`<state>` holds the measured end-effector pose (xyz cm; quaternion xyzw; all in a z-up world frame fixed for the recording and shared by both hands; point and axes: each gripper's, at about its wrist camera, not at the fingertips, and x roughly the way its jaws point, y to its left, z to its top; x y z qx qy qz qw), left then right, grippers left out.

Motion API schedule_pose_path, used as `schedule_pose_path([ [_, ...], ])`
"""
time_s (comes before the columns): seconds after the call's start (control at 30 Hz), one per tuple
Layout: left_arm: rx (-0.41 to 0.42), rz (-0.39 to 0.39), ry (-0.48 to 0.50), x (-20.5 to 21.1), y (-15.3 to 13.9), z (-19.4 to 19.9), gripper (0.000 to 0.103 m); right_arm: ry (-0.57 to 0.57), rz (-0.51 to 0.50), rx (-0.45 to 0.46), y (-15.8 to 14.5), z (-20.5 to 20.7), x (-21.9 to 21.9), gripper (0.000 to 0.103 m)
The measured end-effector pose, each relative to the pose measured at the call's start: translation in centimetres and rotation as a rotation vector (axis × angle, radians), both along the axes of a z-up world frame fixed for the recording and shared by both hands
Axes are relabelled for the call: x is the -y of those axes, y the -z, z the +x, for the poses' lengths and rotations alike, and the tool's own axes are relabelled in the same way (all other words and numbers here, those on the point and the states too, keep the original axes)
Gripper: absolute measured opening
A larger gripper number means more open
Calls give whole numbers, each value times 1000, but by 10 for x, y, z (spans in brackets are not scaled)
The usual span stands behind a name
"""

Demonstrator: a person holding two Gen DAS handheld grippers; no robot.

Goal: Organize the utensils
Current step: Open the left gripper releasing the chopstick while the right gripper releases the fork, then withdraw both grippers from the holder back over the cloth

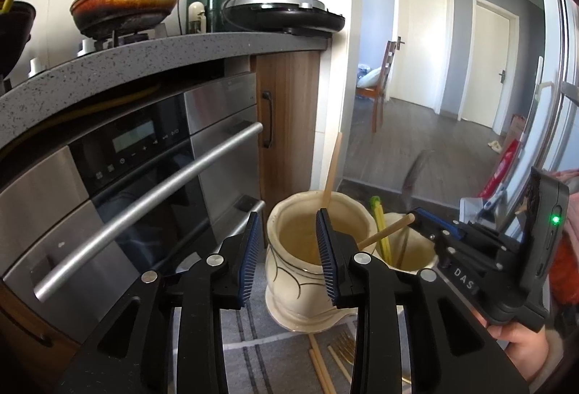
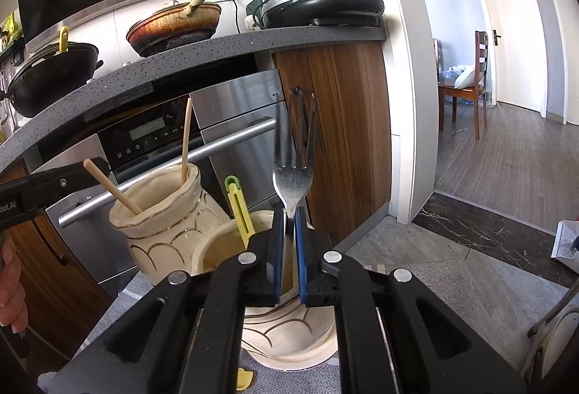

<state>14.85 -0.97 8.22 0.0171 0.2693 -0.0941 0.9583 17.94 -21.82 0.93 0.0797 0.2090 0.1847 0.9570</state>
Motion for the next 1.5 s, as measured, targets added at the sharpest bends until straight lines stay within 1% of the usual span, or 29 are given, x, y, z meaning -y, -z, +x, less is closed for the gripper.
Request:
schedule_pose_path([
  [0.03,5,-2,-2,-1,-1,-1,34,-2,8,3,-1,-1,1,15],
  [0.07,15,-4,-9,-2,-3,-3,36,-2,14,6,-2,-3,1,30],
  [0.1,22,-6,-14,-4,-5,-5,40,-2,22,13,-3,-5,2,41],
  [0.13,28,-6,-21,-5,-6,-7,41,-2,32,24,-5,-7,3,44],
  [0.17,33,-6,-27,-6,-8,-8,45,0,35,32,-7,-10,3,44],
  [0.2,36,-6,-32,-8,-9,-10,49,2,36,36,-8,-12,3,48],
  [0.23,40,-8,-35,-9,-11,-13,49,2,40,40,-9,-15,3,52],
  [0.27,43,-8,-37,-11,-12,-15,51,2,42,44,-10,-17,4,61],
  [0.3,45,-5,-41,-12,-13,-18,51,5,43,52,-12,-22,4,72],
  [0.33,50,-2,-48,-14,-15,-22,51,9,43,56,-13,-24,4,77],
  [0.37,54,-2,-53,-16,-16,-25,54,13,42,61,-14,-27,5,81],
  [0.4,56,-3,-57,-18,-17,-28,67,19,41,67,-16,-32,6,88],
  [0.43,61,-6,-62,-20,-19,-33,72,27,44,72,-18,-37,8,91],
  [0.47,76,-11,-67,-23,-20,-40,81,33,52,82,-20,-42,11,96],
  [0.53,98,-1,-73,-26,-22,-54,85,40,70,95,-23,-50,15,98],
  [0.57,103,7,-74,-26,-21,-59,88,48,73,97,-25,-55,17,98],
  [0.7,116,18,-71,-30,-17,-82,93,88,89,109,-28,-69,24,98],
  [0.83,111,28,-63,-30,-8,-97,95,101,112,115,-28,-84,29,98],
  [0.93,98,47,-58,-29,1,-104,95,102,106,114,-25,-94,30,98],
  [1.23,15,35,-39,-33,35,-111,96,91,41,79,-4,-118,27,98],
  [1.33,-2,36,-33,-33,42,-112,96,86,26,61,2,-122,28,98],
  [1.5,-44,18,-19,-35,54,-113,96,83,-8,36,14,-125,25,98],
])
